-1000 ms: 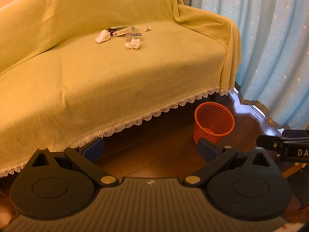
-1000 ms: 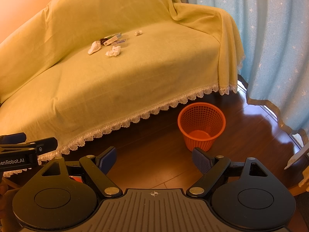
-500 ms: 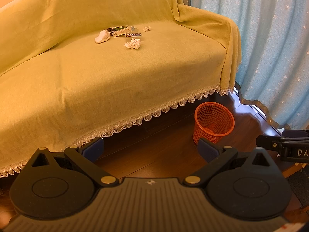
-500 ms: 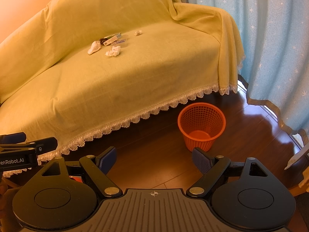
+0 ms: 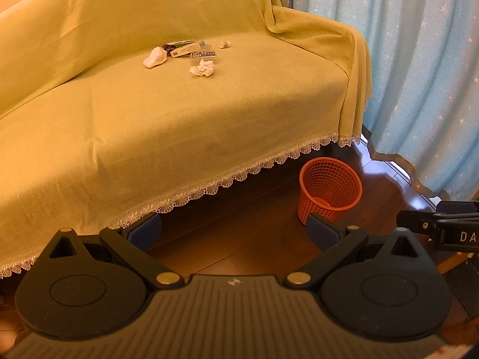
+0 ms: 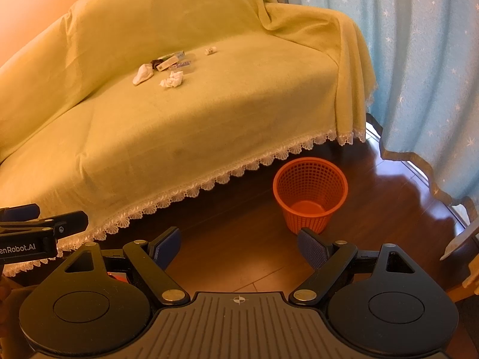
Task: Organize objects
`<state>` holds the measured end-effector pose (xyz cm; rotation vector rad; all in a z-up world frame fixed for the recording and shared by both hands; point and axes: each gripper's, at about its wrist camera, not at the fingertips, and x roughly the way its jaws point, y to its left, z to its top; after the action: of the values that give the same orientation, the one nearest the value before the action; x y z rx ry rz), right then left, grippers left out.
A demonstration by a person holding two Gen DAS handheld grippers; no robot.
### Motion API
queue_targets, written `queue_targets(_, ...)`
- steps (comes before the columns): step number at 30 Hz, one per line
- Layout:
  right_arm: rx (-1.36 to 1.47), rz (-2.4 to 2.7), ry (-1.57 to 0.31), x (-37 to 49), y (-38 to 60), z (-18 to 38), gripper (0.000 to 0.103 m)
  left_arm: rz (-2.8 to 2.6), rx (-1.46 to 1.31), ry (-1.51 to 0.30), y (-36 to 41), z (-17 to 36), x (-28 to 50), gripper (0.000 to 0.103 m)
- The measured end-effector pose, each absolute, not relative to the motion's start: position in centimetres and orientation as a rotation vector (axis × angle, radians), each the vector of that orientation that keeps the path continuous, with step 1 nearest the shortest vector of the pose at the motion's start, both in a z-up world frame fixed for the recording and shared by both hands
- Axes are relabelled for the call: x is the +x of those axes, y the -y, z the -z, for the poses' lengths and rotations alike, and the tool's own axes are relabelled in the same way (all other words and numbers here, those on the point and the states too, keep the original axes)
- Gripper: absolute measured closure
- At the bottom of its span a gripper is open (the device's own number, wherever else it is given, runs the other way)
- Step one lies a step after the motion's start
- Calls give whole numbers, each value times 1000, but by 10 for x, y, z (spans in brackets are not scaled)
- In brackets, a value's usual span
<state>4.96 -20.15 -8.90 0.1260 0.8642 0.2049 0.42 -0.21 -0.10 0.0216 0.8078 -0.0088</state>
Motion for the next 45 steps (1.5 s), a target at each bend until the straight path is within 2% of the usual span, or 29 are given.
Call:
queue_targets(26,129,-202,-895,63,203,105,20,4,39,-835,1,10,26,1)
queue_targets(45,163,-197,-902,102,228,133,20,44,77,-883,10,33,86,1)
